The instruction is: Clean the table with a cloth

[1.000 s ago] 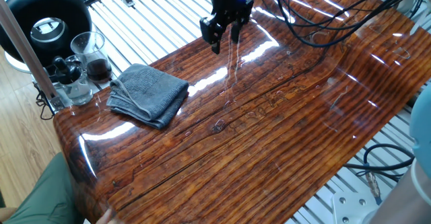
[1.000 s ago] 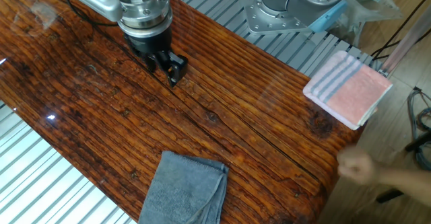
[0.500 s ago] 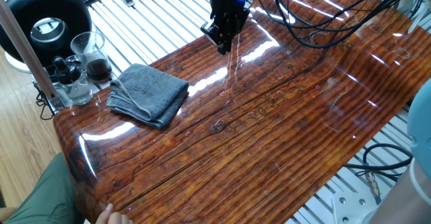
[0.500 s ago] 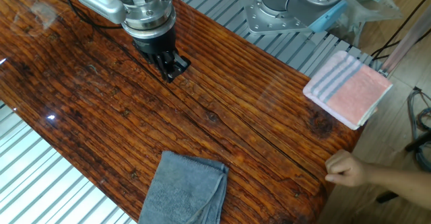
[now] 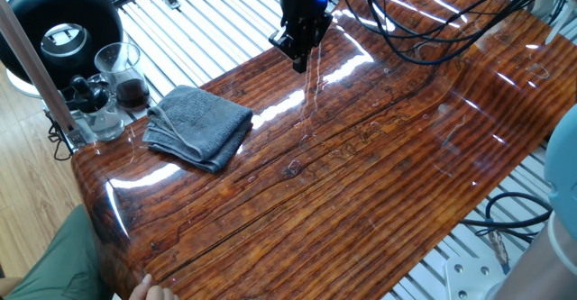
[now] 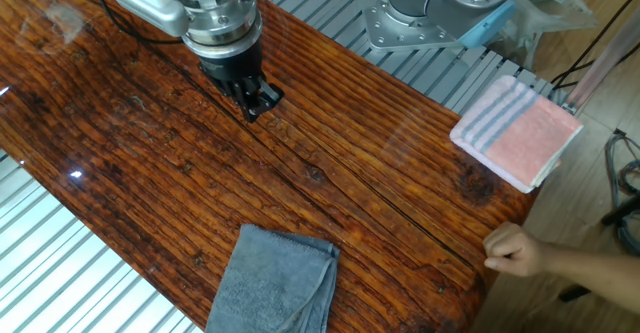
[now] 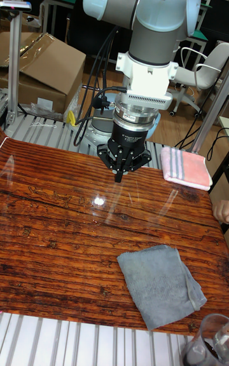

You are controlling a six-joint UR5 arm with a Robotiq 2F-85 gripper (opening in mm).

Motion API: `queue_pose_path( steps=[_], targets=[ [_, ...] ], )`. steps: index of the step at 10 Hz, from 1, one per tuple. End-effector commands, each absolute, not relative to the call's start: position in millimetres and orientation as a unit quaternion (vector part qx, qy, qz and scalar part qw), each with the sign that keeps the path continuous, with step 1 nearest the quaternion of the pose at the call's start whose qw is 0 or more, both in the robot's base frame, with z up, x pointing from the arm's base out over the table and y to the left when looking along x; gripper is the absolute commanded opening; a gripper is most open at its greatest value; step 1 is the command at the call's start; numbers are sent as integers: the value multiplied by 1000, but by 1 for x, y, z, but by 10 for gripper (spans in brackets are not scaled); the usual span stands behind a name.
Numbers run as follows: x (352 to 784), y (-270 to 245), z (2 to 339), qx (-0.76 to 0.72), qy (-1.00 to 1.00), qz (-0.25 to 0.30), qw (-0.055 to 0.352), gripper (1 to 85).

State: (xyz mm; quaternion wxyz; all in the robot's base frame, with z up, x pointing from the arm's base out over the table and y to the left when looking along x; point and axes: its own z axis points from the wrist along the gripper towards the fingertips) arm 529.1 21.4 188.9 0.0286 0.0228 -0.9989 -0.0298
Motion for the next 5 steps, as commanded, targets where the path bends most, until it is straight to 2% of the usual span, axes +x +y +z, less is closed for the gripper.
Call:
queue_pose_path(
  steps=[1,5],
  targets=[
    [531,24,190,22,-999,-35,26,10],
    [531,22,189,26,-999,-32,26,10]
  ],
)
